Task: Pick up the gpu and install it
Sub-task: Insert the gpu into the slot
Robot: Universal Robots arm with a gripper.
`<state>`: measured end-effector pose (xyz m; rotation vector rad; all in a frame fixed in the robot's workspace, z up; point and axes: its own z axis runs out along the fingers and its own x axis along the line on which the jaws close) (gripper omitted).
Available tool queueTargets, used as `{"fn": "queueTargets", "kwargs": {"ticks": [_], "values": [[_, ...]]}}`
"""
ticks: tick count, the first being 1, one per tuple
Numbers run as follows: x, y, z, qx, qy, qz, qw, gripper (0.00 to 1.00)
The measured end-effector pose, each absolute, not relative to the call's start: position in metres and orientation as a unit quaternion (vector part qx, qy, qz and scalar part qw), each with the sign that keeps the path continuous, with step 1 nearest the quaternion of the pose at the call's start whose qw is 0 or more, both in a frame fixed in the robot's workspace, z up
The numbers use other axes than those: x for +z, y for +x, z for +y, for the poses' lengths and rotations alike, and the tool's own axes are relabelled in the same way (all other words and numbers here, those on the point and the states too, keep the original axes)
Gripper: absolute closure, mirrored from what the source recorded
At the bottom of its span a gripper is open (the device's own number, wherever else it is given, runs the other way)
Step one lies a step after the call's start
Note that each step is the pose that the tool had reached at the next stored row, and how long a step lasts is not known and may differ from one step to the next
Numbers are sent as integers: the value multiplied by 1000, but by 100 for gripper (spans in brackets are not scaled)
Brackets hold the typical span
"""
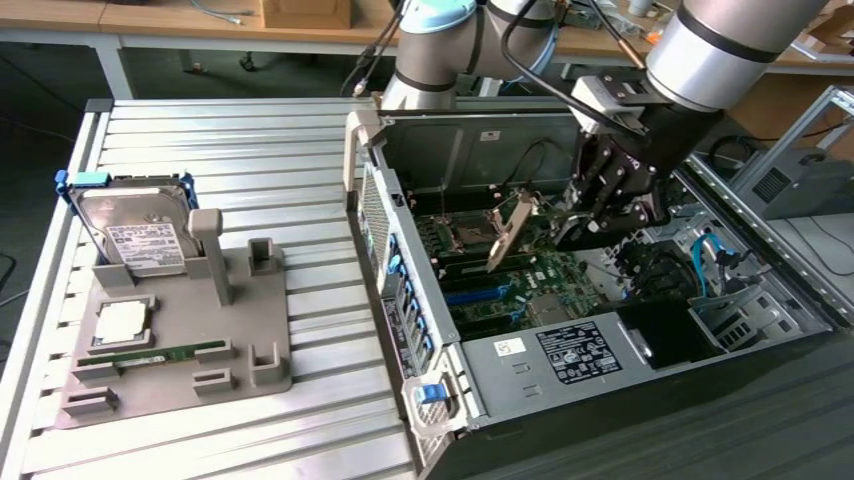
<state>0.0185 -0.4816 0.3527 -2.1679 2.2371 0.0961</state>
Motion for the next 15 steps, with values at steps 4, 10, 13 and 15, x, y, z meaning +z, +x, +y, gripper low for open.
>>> {"fn": "queueTargets", "kwargs": {"ticks": [4, 10, 13, 15], "values": [[352, 15, -482, 31, -696, 718, 12, 73], [351, 11, -483, 31, -696, 718, 13, 73], [351, 11, -484, 31, -696, 718, 12, 73], [350, 10, -484, 31, -696, 718, 12, 73]]}}
